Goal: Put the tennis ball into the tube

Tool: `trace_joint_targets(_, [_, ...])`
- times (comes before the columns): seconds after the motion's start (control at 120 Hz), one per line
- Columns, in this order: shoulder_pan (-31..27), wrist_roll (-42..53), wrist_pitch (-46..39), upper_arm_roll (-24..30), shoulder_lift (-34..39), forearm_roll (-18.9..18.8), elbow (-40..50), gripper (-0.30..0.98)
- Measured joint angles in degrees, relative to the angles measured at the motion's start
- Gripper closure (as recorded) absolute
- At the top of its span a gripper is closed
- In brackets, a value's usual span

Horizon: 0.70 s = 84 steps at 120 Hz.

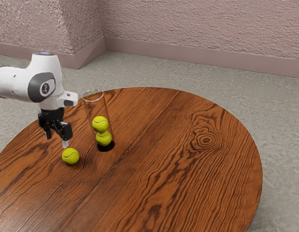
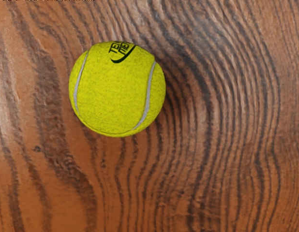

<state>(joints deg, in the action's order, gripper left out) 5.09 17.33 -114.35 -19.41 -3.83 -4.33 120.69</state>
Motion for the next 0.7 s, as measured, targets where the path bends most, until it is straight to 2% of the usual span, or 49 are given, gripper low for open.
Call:
trace_joint_targets(0.133, [0.05, 0.9, -6.97, -0.39, 0.07, 1.06, 4.11, 0.0])
trace_joint_targets(0.283, [0.04, 2.1, -12.16, -1.53, -2.25, 1.8, 4.62, 0.0])
trace_joint_targets(0.7, [-0.07, 5.44, -16.43, -2.04, -10.94, 5.8, 1.56, 0.0])
